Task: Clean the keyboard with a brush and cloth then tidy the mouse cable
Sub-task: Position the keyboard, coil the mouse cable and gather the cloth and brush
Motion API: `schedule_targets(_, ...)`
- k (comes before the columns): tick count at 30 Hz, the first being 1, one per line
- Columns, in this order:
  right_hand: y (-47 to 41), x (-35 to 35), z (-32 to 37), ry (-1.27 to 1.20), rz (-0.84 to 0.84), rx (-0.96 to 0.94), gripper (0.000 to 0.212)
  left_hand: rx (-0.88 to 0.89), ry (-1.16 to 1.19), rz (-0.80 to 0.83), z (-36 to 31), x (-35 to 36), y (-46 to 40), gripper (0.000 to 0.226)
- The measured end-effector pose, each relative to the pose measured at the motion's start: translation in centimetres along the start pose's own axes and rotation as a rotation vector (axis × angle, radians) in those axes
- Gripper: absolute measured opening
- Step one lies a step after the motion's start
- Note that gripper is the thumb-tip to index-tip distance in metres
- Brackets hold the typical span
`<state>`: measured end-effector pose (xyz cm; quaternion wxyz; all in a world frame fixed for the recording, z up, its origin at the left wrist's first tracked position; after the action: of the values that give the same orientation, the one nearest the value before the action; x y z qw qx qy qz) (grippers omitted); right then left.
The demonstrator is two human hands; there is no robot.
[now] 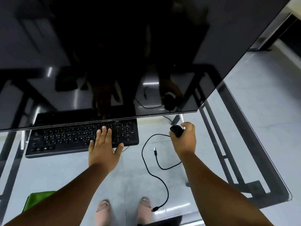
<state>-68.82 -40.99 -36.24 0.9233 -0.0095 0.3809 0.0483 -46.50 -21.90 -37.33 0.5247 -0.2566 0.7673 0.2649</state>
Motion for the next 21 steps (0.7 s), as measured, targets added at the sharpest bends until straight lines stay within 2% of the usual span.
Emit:
schedule_targets(9,-1.5,2.4,1.0,0.012,-0.036,0.026,0.040,-0.010,0.021,0.014,1.8,-0.4,-0.6,0.077)
schedule_targets(15,-1.0,1.8,0.0,0.055,-0.070,-0.012,0.060,0.021,0.000,-0.006,2.3,0.1,-0.5,0.078)
schedule_targets(21,0.9,1.4,-2.4,0.018,-0.090,-0.002,0.050,0.046,-0.003,-0.018,2.7,0.2,-0.5,0.077)
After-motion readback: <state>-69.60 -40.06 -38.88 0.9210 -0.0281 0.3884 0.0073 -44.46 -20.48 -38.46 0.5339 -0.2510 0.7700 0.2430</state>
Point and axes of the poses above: each hand's wrist, its own y-axis away from the middle knuckle, its own x-axis out of the palm, z = x × y, the point moved 2 cm from there along -y, towards the middle knuckle, and after that the axes turned 4 degrees about -z, right-handed, at the moved point
